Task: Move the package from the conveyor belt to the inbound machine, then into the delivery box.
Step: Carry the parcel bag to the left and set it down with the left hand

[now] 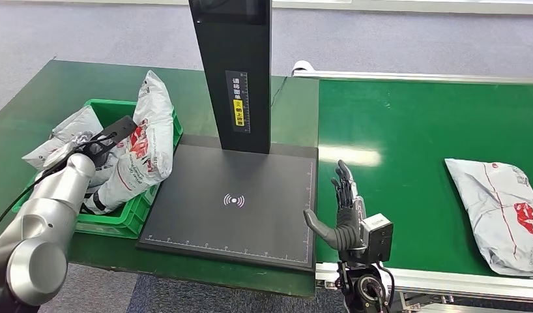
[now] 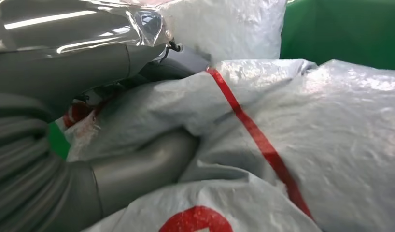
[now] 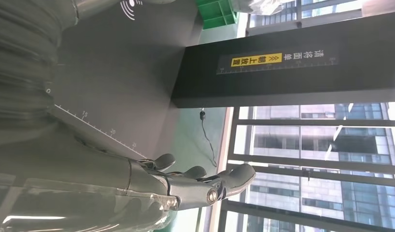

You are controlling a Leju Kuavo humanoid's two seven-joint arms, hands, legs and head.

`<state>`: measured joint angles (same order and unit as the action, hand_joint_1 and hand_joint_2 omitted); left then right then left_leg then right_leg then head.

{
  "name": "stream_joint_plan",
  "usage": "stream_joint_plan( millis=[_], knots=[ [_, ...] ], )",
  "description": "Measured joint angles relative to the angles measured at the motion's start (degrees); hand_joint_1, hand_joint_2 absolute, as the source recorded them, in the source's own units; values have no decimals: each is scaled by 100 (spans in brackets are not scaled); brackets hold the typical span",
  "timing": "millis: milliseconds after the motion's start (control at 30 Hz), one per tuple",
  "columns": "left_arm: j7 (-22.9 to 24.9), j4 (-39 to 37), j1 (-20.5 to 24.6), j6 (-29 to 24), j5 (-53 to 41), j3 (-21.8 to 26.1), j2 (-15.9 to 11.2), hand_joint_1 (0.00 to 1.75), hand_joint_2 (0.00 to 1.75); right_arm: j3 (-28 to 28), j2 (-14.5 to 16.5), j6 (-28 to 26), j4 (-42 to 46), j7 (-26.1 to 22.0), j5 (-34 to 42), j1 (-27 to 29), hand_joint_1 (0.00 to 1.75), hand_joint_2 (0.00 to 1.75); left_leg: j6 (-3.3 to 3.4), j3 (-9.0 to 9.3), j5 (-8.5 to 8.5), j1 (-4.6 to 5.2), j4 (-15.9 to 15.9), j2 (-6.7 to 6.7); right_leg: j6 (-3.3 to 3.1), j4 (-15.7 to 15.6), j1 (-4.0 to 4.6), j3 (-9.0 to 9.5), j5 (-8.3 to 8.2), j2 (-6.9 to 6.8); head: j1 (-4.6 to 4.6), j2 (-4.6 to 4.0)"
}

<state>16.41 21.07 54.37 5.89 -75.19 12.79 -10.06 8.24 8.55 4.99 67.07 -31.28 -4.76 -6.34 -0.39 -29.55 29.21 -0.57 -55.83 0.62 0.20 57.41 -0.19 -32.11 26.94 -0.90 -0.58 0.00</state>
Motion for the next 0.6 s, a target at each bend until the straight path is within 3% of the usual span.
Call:
stream_joint_plan(
  millis=[167,300,367,433,600],
  knots=[
    [122,0,-85,-836,-23,-3,65,0,175,-21,10,-1,32,39,-5,74,0,175,0,0,0,0,0,1,0,0,1,-2,-1,2,-1,0],
    [135,0,-96,-945,-27,-3,87,0,0,-32,10,-1,58,53,-5,106,0,175,0,0,0,-1,0,1,0,0,1,-2,-1,2,-1,0],
    [62,11,-125,-1253,4,-1,97,0,0,-36,10,-1,68,59,-4,115,0,175,0,0,0,-1,0,2,0,0,1,-3,0,2,-1,0],
    [-159,47,-180,-1910,127,11,120,0,0,-41,10,-3,105,73,2,141,0,175,0,-1,0,-1,0,2,0,0,1,-4,0,2,-1,0],
    [-1411,377,-352,-3832,937,165,209,0,0,-51,10,-54,260,102,92,246,0,175,0,-2,1,0,0,5,0,0,1,-5,-1,5,1,0]
  ],
)
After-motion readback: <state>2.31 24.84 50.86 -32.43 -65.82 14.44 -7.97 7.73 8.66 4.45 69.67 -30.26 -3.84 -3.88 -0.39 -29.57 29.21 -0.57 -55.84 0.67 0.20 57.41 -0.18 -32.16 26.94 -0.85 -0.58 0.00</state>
